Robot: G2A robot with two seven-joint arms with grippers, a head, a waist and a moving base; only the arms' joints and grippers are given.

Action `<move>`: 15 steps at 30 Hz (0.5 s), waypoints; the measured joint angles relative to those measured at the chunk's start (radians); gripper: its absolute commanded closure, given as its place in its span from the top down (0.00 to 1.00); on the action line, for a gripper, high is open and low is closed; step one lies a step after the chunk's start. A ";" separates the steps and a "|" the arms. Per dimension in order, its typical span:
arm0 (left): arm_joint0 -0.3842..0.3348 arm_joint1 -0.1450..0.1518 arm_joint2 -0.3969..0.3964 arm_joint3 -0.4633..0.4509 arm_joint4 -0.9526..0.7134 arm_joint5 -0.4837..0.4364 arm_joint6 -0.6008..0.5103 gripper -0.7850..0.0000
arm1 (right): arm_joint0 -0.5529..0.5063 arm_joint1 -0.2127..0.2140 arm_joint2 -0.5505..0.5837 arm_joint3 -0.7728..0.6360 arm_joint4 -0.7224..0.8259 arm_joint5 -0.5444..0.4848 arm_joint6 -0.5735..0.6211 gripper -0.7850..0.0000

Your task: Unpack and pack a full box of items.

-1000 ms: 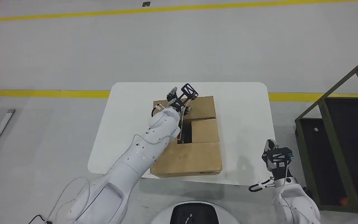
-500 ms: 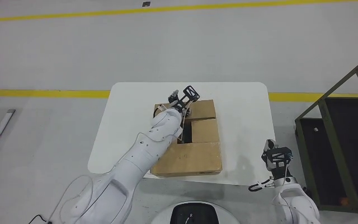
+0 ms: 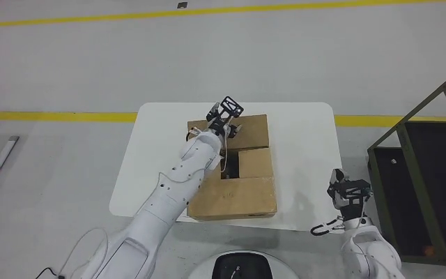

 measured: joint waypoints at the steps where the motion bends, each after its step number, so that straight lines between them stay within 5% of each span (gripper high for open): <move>1: 0.038 0.012 -0.027 -0.065 0.007 -0.015 -0.011 1.00 | 0.002 0.001 0.002 -0.004 0.004 -0.023 -0.001 0.05; 7: 0.236 0.060 -0.155 -0.373 0.004 -0.115 -0.067 1.00 | 0.010 0.009 0.000 -0.010 0.023 -0.170 -0.014 0.00; 15: 0.423 0.093 -0.276 -0.598 -0.110 -0.264 -0.084 1.00 | 0.026 0.032 0.001 -0.014 -0.053 -0.463 -0.050 0.00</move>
